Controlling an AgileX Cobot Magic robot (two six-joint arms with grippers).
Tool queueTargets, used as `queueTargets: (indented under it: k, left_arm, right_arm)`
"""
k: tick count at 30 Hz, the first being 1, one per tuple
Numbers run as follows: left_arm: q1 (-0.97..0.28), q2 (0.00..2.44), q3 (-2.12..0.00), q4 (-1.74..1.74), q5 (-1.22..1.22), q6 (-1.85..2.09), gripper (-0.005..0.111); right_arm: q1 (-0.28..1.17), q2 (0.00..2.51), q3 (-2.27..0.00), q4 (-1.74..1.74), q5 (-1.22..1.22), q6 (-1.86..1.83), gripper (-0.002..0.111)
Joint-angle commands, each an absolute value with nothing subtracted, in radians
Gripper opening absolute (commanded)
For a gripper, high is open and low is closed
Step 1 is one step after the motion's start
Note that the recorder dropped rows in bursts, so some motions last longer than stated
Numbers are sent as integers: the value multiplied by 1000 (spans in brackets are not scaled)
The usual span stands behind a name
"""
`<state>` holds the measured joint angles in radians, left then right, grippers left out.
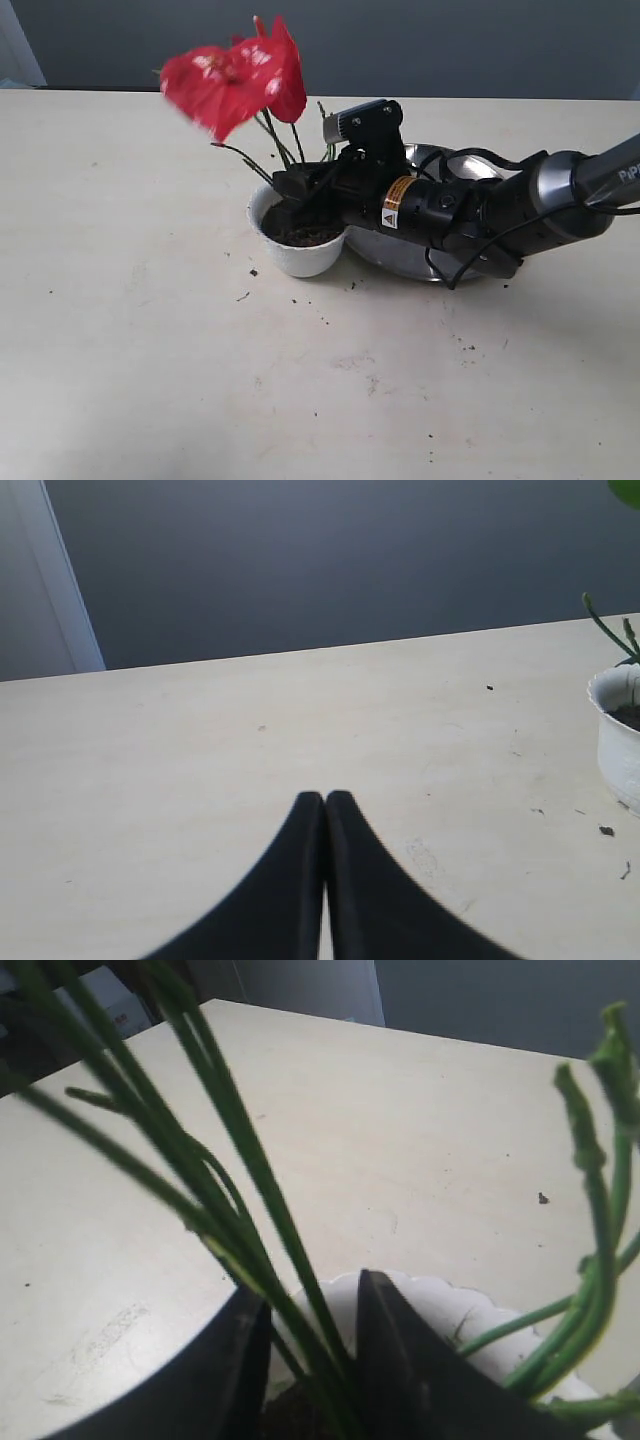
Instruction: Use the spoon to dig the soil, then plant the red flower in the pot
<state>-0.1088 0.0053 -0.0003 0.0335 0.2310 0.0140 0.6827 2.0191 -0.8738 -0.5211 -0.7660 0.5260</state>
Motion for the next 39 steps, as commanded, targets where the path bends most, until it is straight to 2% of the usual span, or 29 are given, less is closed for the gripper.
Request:
queueTargets:
  k: [1, 20, 22, 25, 32, 39]
  left_arm:
    - [-112, 0, 0, 40, 232, 10, 0]
    - [-112, 0, 0, 40, 232, 10, 0]
    - [-112, 0, 0, 40, 232, 10, 0]
    - [-112, 0, 0, 40, 232, 10, 0]
    - [-112, 0, 0, 40, 232, 10, 0]
    - [-112, 0, 0, 43, 232, 10, 0]
  right_arm:
    - [688, 2045, -844, -573, -573, 543, 31]
    - [688, 1947, -844, -576, -534, 543, 31]
    - [688, 1947, -844, -574, -555, 543, 23]
    - [688, 1947, -844, -570, -607, 543, -1]
    - [688, 1967, -856, -532, -558, 543, 0]
    - [689, 1991, -891, -642, -524, 558, 0]
